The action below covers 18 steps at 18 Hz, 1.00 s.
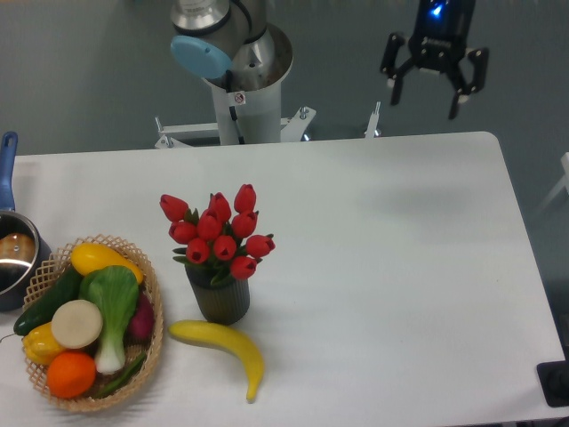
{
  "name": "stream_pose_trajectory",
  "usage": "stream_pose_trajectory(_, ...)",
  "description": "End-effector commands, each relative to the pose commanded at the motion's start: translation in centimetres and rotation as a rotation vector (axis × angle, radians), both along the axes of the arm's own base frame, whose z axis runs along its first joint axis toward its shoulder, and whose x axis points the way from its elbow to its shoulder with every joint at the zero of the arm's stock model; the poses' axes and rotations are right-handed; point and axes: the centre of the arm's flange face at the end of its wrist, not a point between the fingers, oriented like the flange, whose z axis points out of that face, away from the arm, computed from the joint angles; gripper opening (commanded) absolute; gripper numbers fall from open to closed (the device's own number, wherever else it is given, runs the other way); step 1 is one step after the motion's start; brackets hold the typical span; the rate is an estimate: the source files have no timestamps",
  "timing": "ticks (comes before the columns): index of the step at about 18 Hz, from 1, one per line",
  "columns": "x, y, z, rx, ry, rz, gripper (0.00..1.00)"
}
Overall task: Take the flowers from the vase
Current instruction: 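Move the open gripper down toward the red tulip stems in the vase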
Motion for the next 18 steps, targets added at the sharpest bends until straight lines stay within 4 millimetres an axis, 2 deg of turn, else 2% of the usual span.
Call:
stream_pose_trajectory(3, 0.5, 1.7, -0.7, 0.013, -0.016, -0.040, 1.00)
stream_pose_trajectory(5, 1.1, 3.7, -1.5, 0.013, -0.023, -0.089, 1.00)
stream_pose_trajectory(9, 3.5, 7.2, -5.1, 0.040, -0.012, -0.180, 1.00)
stream_pose_trajectory(12, 3.7, 8.9, -7.1, 0.159, -0.061, -0.206, 1.00)
stream_pose_trajectory(13, 3.9, 9.5, -7.2, 0.185, -0.072, -0.218, 1.00)
stream_pose_trajectory(14, 4.4, 10.7, -8.4, 0.191, -0.103, -0.243, 1.00)
stream_pose_trajectory(16, 5.7, 12.7, -9.1, 0.220, -0.134, -0.290, 1.00)
stream_pose_trajectory(18, 6.0, 13.2, -9.7, 0.260, -0.160, -0.300, 1.00)
